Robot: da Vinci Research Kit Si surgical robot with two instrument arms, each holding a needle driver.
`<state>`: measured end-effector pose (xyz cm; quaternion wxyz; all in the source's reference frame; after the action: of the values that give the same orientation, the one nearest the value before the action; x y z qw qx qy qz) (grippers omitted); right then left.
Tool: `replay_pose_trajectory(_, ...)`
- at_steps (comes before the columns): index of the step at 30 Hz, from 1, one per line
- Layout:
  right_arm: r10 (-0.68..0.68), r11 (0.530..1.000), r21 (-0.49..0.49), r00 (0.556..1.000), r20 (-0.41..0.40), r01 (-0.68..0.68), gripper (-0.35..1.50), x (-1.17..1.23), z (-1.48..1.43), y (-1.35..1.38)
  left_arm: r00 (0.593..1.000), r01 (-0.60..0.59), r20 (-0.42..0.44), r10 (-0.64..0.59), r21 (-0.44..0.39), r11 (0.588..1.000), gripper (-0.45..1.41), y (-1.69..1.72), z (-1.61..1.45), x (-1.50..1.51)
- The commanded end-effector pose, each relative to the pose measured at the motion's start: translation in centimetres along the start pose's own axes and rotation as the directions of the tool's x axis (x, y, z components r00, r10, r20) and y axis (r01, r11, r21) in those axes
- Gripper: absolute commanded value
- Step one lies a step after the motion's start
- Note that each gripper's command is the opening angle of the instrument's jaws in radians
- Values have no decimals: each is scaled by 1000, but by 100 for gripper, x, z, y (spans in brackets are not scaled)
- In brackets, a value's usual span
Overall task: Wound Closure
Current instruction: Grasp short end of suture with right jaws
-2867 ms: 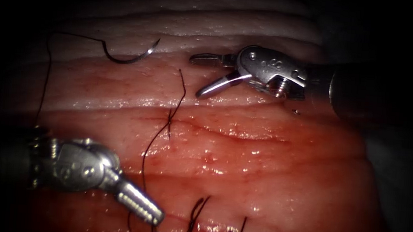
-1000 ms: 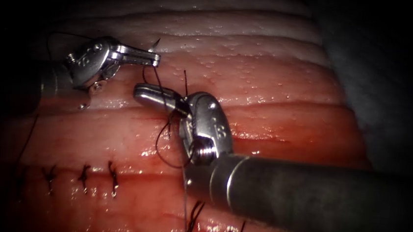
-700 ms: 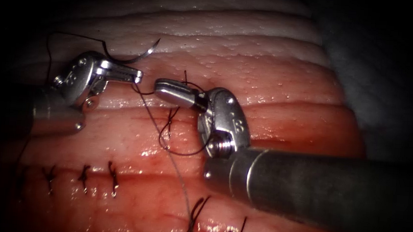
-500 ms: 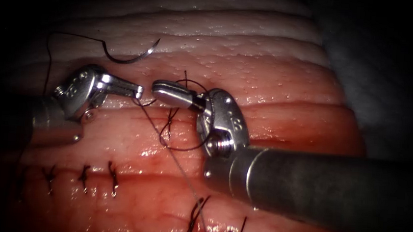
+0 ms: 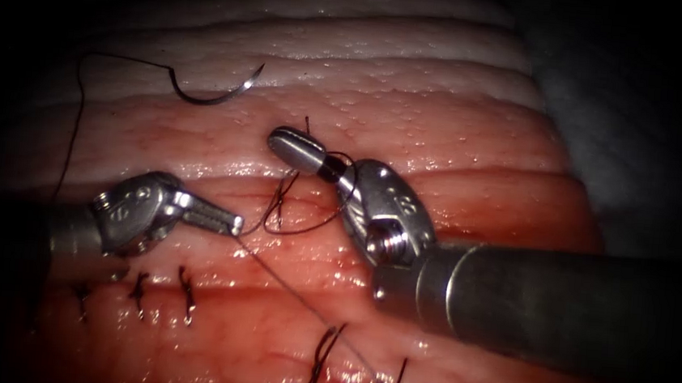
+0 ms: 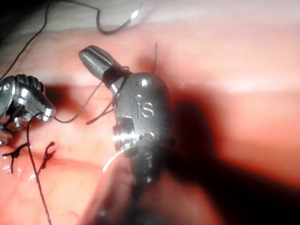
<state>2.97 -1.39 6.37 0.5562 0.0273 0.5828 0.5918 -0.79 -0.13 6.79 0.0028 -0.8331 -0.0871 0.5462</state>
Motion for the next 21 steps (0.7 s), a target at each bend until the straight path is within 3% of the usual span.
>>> replay_pose_trajectory(1, 4, 1000, -26, 1000, 24, -3, 17, -6, 6, 1, 1000, -4, -2, 4, 1, 1000, -45, -3, 5, -6)
replay_pose_trajectory(5, 15, 994, -113, 997, 74, -6, 29, -10, 5, 2, 1000, 4, -4, -4, 10, 1000, -45, -12, 16, -4)
replay_pose_trajectory(8, 1, 985, -170, 993, 122, 20, 73, -18, 6, 10, 1000, 12, 11, -12, 12, 1000, -45, -25, 27, -4)
replay_pose_trajectory(12, 10, 982, -187, 990, 138, 16, 93, -24, 10, 21, 1000, 17, 13, -17, 20, 1000, -45, -35, 33, -4)
replay_pose_trajectory(21, 79, 976, -214, 978, 191, -37, 94, -38, 21, 45, 1000, 18, 18, -18, 14, 1000, -45, -39, 30, -7)
